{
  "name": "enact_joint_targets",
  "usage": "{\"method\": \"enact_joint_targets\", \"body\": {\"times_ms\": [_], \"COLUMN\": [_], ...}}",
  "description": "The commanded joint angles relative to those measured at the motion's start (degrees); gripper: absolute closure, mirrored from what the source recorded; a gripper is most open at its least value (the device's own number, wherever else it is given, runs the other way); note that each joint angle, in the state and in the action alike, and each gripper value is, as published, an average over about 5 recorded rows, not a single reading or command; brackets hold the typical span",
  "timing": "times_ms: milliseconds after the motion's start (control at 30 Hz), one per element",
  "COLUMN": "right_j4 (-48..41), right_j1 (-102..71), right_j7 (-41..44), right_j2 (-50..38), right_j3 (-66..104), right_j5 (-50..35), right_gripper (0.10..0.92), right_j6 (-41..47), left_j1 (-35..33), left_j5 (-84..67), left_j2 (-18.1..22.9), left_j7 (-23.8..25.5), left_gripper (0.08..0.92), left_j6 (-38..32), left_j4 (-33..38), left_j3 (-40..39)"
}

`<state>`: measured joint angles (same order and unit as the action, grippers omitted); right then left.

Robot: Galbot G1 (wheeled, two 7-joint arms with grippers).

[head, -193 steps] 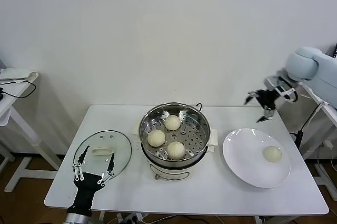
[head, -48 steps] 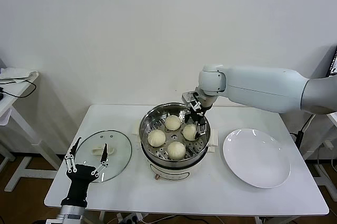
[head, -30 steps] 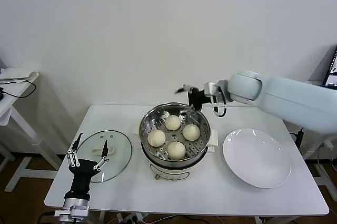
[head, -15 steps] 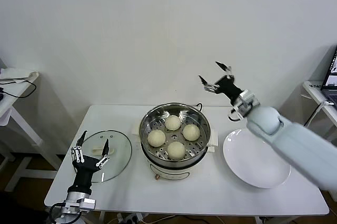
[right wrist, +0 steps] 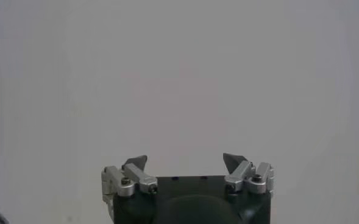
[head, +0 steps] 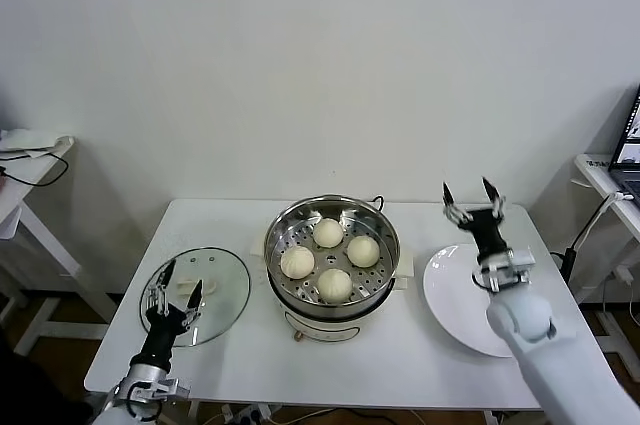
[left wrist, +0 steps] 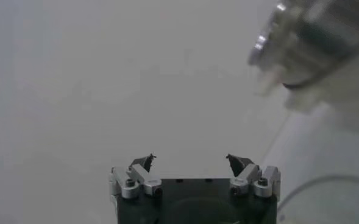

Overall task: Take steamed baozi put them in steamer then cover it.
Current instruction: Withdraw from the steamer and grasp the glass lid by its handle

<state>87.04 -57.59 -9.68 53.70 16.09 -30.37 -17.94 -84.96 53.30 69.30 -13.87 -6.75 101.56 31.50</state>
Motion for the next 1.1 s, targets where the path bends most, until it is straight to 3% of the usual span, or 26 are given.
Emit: {"method": "enact_joint_targets", "body": {"times_ms": [33,433,1100], "right_j4": [0.2,1.0,0.4], "right_j1": [-13.7,-14.1,-13.3], "right_j7": [0.3,0.2,0.4], "right_j2": [9.1,11.2,12.0], "right_j3": [12.4,11.4,10.9], "right_j5": [4.1,5.1,5.6], "right_gripper": [0.203,0.203,0.203], "right_j6": [-2.0,-1.6,-1.7], "left_j1": [3.0,8.2,13.8], "left_j5": [21.5,26.2,25.4], "left_j2": [-0.3,1.4,2.1], "left_j7": [0.2,-4.6,-1.4], "left_gripper": [0.177,0.177,0.177], "left_j6": [-0.8,0.0,4.0], "left_j4": [-11.9,-16.0,-19.5], "left_j3": [0.2,0.4,-0.6]}}
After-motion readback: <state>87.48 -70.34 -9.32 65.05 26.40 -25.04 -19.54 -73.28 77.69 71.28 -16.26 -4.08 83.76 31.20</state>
